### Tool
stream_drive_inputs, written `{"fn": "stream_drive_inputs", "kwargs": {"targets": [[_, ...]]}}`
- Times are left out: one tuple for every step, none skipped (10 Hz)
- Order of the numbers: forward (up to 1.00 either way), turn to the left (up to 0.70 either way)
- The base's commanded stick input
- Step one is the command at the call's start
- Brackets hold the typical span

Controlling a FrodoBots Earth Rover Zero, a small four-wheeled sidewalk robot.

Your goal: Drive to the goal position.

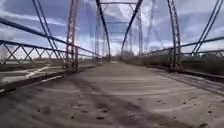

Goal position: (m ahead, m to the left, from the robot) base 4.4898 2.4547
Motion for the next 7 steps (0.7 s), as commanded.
{"fn": "stream_drive_inputs", "kwargs": {"targets": [[1.0,-0.03],[1.0,-0.03],[1.0,-0.03],[1.0,-0.03],[1.0,-0.03],[1.0,-0.05],[1.0,-0.08]]}}
